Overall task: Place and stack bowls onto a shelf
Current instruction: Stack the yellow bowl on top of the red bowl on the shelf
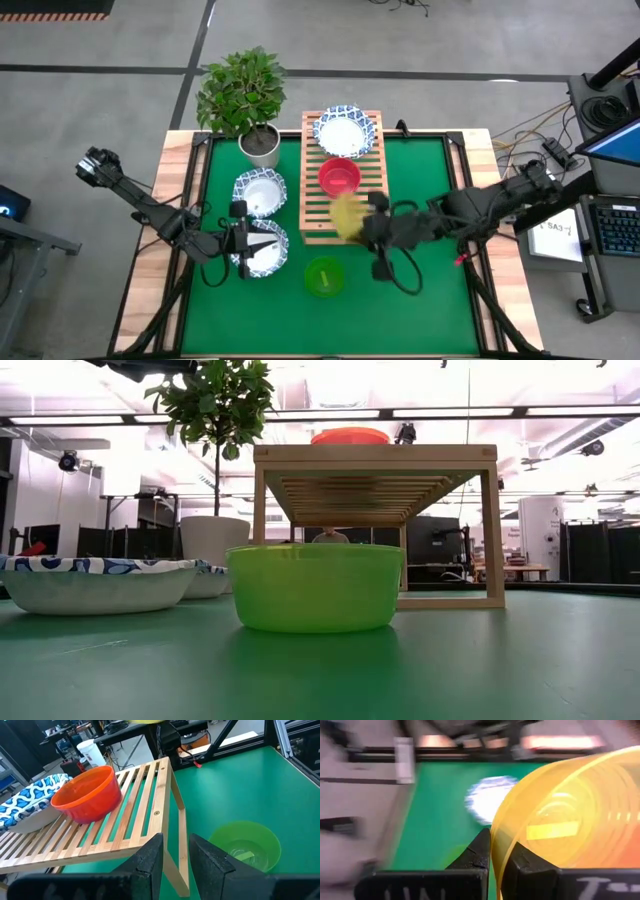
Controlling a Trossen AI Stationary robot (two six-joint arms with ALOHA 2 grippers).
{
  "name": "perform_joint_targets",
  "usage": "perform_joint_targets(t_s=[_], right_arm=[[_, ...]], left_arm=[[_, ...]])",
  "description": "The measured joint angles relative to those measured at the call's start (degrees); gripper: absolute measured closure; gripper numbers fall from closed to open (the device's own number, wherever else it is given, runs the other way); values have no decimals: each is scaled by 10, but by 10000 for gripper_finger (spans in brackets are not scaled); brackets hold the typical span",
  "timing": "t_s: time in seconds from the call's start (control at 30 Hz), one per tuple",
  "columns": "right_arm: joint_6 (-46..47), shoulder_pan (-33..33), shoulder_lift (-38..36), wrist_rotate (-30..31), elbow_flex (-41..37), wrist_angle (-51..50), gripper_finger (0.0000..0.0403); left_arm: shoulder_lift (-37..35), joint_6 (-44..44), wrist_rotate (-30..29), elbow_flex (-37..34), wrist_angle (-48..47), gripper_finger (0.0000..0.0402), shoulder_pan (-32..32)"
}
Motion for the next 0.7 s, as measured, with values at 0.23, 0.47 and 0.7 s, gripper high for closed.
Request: perform_joint_targets(t_s=[0.23, 0.47, 0.7], right_arm=[[-129, -119, 17, 41, 0, -3, 394], [-158, -191, 50, -1, 0, -7, 394], [-165, -196, 62, -1, 0, -23, 384]], left_arm=[[0, 0, 0, 0, -3, 326, 0], [0, 0, 0, 0, -10, 326, 0], [0, -2, 0, 0, -18, 326, 0]])
